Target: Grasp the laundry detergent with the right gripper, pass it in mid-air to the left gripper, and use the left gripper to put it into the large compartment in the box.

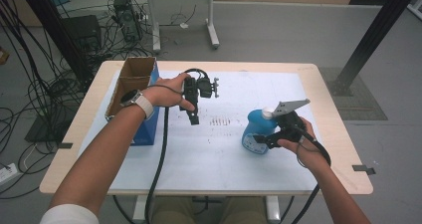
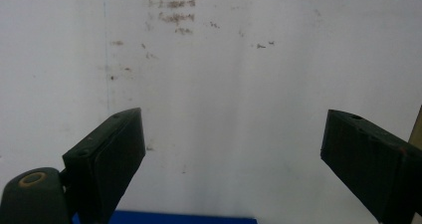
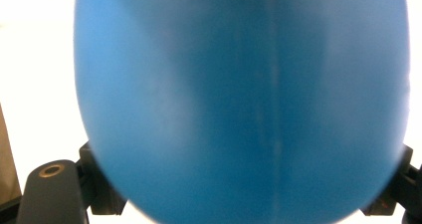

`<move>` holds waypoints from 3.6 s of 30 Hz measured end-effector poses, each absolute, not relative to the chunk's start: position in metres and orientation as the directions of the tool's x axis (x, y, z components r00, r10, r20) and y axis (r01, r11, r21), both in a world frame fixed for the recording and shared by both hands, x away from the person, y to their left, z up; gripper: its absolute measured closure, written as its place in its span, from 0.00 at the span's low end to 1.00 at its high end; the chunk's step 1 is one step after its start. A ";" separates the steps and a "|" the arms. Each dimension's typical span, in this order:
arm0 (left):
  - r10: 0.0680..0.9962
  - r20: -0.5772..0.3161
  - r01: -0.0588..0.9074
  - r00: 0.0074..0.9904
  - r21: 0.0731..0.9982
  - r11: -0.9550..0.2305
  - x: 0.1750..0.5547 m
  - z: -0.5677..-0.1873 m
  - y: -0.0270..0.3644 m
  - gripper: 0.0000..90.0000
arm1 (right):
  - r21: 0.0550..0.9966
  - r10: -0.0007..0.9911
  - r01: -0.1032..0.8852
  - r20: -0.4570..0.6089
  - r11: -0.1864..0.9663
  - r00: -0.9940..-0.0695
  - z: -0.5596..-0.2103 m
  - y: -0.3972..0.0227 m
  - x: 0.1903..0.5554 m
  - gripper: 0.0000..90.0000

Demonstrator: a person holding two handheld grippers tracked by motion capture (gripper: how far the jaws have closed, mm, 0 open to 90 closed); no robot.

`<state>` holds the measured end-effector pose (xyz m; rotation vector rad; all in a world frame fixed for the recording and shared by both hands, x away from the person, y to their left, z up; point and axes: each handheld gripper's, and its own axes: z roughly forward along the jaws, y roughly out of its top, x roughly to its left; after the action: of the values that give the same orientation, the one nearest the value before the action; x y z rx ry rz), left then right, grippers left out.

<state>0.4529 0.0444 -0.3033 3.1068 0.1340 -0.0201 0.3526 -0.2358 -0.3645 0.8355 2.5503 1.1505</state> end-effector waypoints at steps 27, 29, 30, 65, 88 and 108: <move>0.087 -0.018 0.088 0.996 0.030 -0.996 0.453 -0.304 0.043 0.12 | 0.763 0.580 0.389 0.023 0.516 -0.814 -0.367 -0.239 0.348 0.20; 0.088 -0.017 0.088 0.996 0.031 -0.996 0.453 -0.305 0.043 0.12 | 0.764 0.581 0.389 0.022 0.516 -0.814 -0.367 -0.240 0.348 0.20; 0.088 -0.018 0.088 0.996 0.031 -0.996 0.453 -0.305 0.042 0.12 | 0.764 0.581 0.388 0.021 0.516 -0.813 -0.367 -0.240 0.348 0.20; 0.087 -0.018 0.088 0.996 0.030 -0.996 0.453 -0.305 0.042 0.12 | 0.790 0.582 0.364 0.012 0.493 -0.813 -0.375 -0.238 0.345 0.22; 0.088 -0.018 0.088 0.996 0.033 -0.996 0.453 -0.306 0.042 0.12 | 0.805 0.581 0.352 0.010 0.479 -0.814 -0.380 -0.237 0.344 0.23; 0.085 -0.017 0.086 0.996 0.032 -0.996 0.453 -0.307 0.041 0.12 | 0.818 0.589 0.345 0.010 0.460 -0.808 -0.385 -0.238 0.344 0.24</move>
<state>0.4530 0.0410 -0.3070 3.1055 0.1332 -0.0250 0.3436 -0.2376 -0.3846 0.8006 2.4372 1.2719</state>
